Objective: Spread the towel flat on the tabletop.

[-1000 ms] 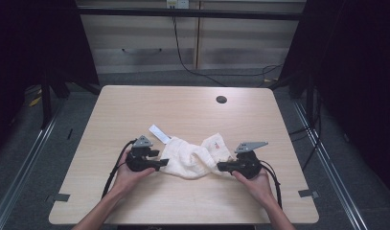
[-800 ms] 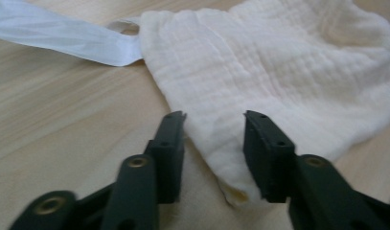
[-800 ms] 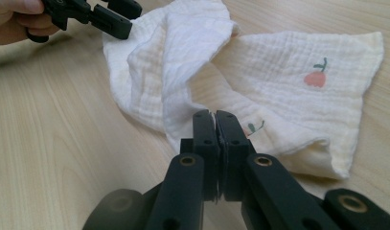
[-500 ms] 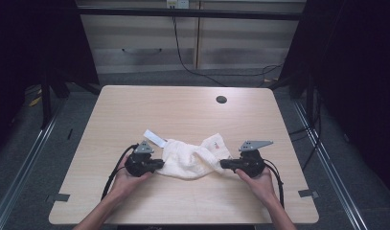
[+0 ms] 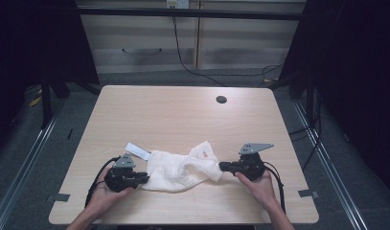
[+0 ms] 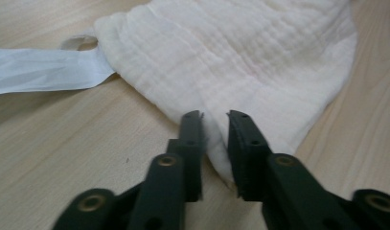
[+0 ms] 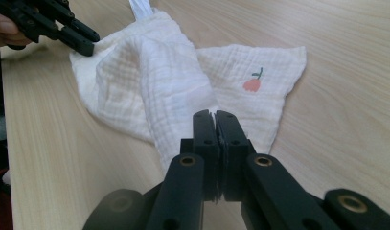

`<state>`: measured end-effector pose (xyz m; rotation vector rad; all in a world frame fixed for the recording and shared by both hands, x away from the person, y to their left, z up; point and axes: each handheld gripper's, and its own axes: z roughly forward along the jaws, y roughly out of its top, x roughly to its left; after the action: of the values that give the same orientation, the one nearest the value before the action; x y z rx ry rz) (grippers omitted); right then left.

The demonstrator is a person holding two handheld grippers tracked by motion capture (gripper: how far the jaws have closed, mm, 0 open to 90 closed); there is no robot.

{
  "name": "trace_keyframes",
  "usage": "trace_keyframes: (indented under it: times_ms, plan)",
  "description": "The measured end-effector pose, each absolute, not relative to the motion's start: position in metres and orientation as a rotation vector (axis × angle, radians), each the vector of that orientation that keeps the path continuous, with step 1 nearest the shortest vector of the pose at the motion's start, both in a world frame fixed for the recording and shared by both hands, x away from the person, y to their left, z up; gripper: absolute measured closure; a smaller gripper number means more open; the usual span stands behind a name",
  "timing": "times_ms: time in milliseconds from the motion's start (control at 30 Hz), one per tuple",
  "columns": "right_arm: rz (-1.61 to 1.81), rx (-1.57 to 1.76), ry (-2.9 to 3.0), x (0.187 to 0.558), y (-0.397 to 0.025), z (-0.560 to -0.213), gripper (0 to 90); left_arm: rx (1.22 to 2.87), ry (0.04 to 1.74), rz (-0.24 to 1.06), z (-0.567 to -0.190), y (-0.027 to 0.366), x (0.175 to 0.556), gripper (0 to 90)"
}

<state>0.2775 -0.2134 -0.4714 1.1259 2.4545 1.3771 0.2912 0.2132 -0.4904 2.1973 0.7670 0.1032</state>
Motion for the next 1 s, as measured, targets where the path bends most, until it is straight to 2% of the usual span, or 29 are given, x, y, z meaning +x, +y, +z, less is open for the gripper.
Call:
trace_keyframes:
  times_ms: [33, 233, 533, 800, 1000]
  plan:
    - [1.374, 1.126, 2.456, 0.278, -0.213, -0.471, 88.0, 2.173, 0.773, 0.102, -0.487, 0.215, 0.294, 68.7]
    - [1.371, 1.123, 2.462, 0.281, -0.209, -0.472, 88.0, 2.062, 0.816, 0.145, -0.473, 0.215, 0.327, 67.5]
    - [1.377, 1.121, 2.468, 0.284, -0.208, -0.473, 88.0, 2.064, 0.924, 0.148, -0.488, 0.200, 0.370, 67.6]
    - [1.374, 1.135, 2.460, 0.285, -0.210, -0.475, 87.8, 2.107, 0.901, 0.151, -0.495, 0.183, 0.373, 65.2]
    - [1.372, 1.121, 2.463, 0.284, -0.209, -0.474, 87.7, 2.109, 0.928, 0.166, -0.499, 0.185, 0.376, 65.5]
